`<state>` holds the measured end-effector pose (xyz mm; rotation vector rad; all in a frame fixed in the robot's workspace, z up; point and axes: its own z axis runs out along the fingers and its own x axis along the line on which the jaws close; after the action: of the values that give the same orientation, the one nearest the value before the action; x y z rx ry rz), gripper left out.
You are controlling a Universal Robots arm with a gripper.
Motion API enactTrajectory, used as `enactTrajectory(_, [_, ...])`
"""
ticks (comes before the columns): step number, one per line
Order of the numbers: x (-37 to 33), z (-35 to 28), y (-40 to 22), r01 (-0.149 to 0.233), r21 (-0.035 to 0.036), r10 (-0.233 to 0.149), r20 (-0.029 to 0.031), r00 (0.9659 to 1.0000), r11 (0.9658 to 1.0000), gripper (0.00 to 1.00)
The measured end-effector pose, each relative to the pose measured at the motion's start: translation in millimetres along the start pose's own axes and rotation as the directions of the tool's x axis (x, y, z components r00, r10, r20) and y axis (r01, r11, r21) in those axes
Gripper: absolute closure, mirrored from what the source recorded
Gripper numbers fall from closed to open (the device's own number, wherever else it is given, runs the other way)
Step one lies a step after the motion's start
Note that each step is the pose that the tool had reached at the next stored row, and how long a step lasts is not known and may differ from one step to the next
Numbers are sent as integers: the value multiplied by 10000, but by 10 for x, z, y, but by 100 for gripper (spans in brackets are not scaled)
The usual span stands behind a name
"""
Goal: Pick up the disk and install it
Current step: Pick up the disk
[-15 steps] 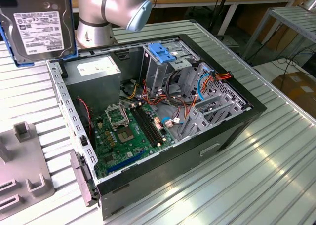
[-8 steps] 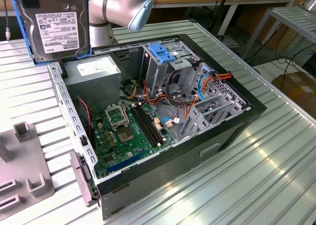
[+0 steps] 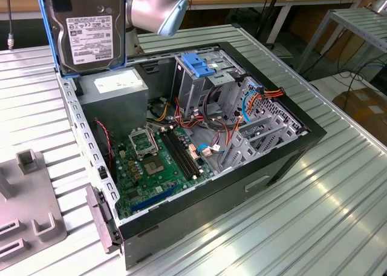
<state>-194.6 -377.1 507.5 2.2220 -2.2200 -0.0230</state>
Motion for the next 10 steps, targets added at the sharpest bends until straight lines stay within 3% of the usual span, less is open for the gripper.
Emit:
enactTrajectory(3, [0,8,-88,0,1,0,0,10000,10000,63])
enactTrajectory(5, [0,16,-191,0,1,0,-1,10000,10000,63])
enactTrajectory(10, [0,28,-336,1,0,-1,-3,10000,10000,63])
